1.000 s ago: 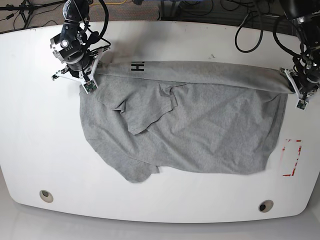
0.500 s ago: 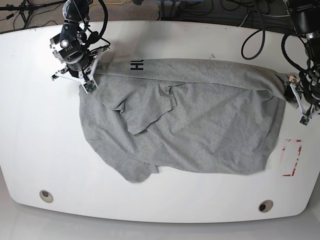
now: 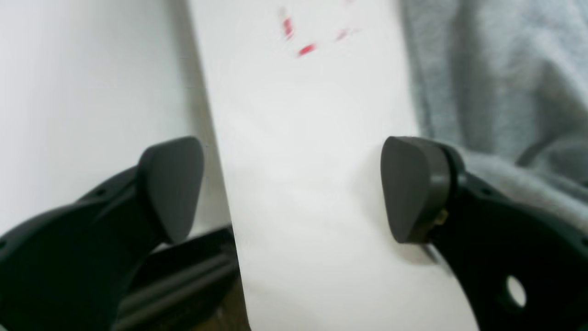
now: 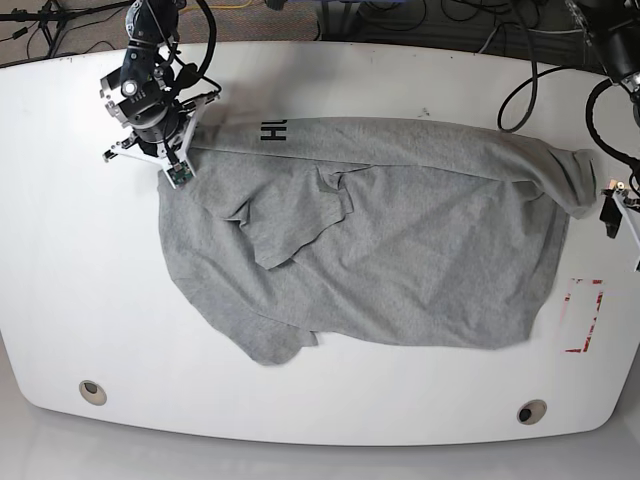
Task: Fold the T-shirt properly
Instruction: 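Release and regrasp the shirt edge with the left gripper, then open the right gripper and regrasp the shirt edge beside it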
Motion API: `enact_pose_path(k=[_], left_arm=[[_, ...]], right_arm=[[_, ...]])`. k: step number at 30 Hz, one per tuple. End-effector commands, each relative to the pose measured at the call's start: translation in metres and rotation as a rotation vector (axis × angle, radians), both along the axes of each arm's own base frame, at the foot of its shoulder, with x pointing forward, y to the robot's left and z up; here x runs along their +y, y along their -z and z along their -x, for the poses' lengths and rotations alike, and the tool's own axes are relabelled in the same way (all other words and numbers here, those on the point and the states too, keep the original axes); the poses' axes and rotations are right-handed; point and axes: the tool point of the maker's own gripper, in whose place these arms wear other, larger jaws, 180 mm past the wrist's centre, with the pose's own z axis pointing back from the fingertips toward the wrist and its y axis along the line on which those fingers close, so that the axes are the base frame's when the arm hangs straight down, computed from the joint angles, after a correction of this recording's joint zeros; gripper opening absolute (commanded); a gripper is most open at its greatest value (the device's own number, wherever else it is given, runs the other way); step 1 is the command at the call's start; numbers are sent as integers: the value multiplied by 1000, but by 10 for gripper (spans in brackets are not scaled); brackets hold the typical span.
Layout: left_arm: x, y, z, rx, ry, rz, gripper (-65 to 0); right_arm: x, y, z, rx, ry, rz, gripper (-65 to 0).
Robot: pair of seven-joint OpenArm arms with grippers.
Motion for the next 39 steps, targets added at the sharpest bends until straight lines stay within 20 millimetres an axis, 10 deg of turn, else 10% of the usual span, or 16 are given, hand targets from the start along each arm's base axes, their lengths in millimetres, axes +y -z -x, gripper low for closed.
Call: enact_pose_path(k=[1, 29, 39], left_arm=[[9, -5, 9, -37, -45, 12, -76], [-18, 106, 64, 145, -142, 249, -85], [-10, 133, 70, 190, -126, 288, -300]], right_arm=[[-3, -9, -8, -37, 5, 14, -642], [-5, -4, -4, -20, 11, 11, -642], [-8, -3, -1, -9, 11, 23, -642]])
